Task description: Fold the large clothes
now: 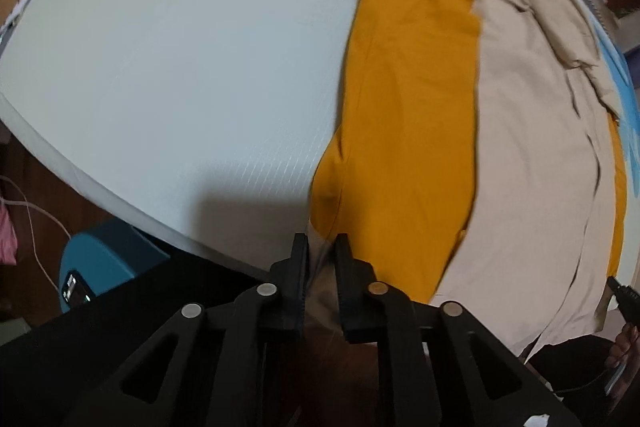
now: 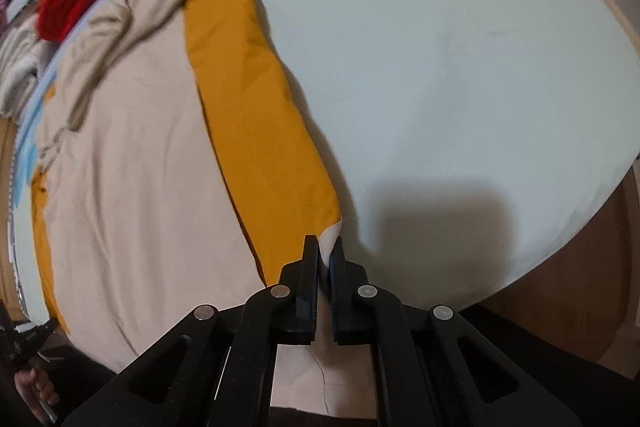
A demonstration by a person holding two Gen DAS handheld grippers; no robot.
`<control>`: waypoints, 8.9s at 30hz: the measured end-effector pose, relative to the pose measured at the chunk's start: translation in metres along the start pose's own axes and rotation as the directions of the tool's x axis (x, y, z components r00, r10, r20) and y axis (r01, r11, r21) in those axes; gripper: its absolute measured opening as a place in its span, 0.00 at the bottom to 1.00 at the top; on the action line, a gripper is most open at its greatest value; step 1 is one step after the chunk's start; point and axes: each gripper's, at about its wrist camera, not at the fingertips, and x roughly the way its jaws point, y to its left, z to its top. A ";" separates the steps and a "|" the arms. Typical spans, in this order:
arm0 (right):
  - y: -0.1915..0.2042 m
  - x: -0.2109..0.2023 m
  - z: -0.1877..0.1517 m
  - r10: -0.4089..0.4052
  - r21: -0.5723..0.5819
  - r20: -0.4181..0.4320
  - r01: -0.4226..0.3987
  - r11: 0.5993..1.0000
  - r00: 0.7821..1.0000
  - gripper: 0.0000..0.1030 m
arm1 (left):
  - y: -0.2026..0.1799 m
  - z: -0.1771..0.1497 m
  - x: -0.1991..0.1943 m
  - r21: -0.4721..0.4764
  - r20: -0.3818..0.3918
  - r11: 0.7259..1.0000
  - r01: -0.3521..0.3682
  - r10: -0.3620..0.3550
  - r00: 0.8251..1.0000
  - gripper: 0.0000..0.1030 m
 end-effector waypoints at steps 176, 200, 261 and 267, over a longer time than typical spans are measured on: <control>0.082 0.032 0.270 0.059 -0.046 0.320 -0.046 0.998 0.946 0.30 | -0.014 0.310 -0.015 0.065 0.246 0.990 0.127 -0.139 0.959 0.20; 0.051 0.028 0.217 0.064 -0.030 0.149 -0.061 0.998 0.987 0.05 | -0.010 0.250 -0.008 0.237 0.041 0.970 0.051 -0.062 0.997 0.10; 0.256 0.049 0.020 -0.063 -0.548 0.268 0.206 0.811 0.961 0.29 | -0.014 0.071 -0.036 0.292 0.368 0.956 -0.020 -0.093 0.925 0.28; 0.251 0.043 0.020 -0.032 -0.519 0.288 0.184 0.834 0.957 0.29 | 0.033 0.093 -0.022 0.043 0.221 0.940 0.338 -0.339 0.914 0.45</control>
